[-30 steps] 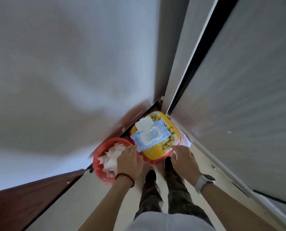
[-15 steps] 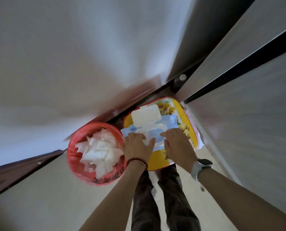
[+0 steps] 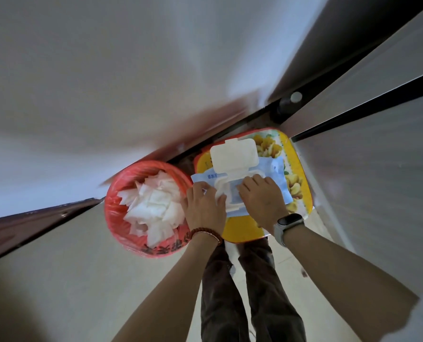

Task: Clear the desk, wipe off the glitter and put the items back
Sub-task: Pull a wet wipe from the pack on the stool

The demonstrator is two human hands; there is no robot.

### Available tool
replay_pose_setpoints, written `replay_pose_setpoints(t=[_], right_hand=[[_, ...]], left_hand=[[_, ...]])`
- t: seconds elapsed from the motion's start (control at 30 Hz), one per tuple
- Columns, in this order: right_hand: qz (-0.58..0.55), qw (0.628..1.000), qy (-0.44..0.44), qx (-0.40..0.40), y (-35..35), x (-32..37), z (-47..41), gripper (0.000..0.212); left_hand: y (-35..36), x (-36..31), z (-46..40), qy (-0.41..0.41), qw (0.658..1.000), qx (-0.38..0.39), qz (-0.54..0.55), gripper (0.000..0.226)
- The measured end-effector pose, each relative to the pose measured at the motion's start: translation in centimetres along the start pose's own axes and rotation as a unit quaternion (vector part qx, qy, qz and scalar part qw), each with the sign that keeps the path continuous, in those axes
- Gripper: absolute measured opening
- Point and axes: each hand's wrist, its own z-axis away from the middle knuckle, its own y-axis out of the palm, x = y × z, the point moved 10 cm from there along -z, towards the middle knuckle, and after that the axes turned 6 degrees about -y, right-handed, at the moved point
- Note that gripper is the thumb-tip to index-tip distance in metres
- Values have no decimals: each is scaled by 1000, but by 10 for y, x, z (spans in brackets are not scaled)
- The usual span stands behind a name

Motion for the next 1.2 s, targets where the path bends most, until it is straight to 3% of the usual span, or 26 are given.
replay_pose_setpoints(t=[0.4, 0.57, 0.87, 0.97, 1.07, 1.2], right_hand=[[1, 999, -37, 3, 8, 6, -8, 32], [13, 998, -54, 28, 11, 6, -12, 11], [38, 997, -34, 53, 2, -5, -1, 13], [-154, 986, 60, 20, -22, -26, 14, 16], [-343, 928, 143, -23, -46, -39, 26, 19], [-422, 865, 254, -94, -86, -72, 37, 30]], left_hand=[[7, 13, -3, -30, 999, -38, 11, 25], [6, 15, -4, -38, 998, -38, 18, 25], [9, 16, -3, -53, 998, -25, 6, 26], [8, 14, -1, -59, 998, -27, 1, 27], [10, 15, 0, -84, 996, -8, -12, 31], [5, 11, 2, -92, 995, 13, -45, 33]])
